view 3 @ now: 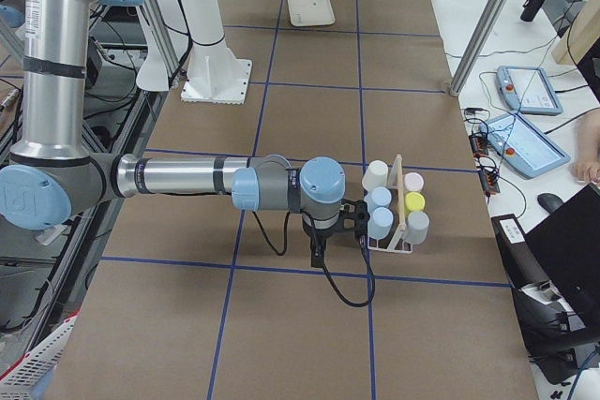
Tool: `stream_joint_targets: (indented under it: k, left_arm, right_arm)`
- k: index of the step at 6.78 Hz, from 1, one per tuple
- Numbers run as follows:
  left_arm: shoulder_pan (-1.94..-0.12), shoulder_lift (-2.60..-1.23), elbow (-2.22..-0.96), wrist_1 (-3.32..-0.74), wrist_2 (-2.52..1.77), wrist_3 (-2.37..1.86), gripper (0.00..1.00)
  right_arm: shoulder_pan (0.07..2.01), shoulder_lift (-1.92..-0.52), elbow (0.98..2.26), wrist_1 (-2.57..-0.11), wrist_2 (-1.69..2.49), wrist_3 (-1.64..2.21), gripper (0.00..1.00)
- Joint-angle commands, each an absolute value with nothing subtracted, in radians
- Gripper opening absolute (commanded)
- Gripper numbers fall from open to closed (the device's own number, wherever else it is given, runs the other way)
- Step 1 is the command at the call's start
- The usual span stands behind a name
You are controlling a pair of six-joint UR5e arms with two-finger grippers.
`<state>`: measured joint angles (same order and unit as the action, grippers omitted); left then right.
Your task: Transfer IKEA cup to right arm and place on rack
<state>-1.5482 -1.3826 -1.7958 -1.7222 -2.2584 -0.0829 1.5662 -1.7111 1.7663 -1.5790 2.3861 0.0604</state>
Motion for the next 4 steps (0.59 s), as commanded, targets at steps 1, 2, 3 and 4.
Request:
stream_joint_targets:
  k: [1,2,3,4]
  left_arm:
    - [-1.548,-1.384,-1.795,-1.721,-2.258,-0.083,1.0]
    - [-1.548,-1.385,-1.795,-1.721,-2.26,-0.083,1.0]
    - [-1.548,-1.385,-1.796,-1.721,-2.258,-0.083,1.0]
    - [-1.548,-1.385,-1.796,-1.721,-2.26,-0.083,1.0]
  right_arm:
    - [1.566,-1.71,1.775,-1.572,2.388,0.063,1.0]
    - [1.566,-1.707,1.773,-1.572,2.388,0.063,1.0]
    - [1.566,-1.704,1.769,-1.572,2.388,0.064,1.0]
    - [1.566,-1.703,1.767,-1.572,2.388,0.064,1.0]
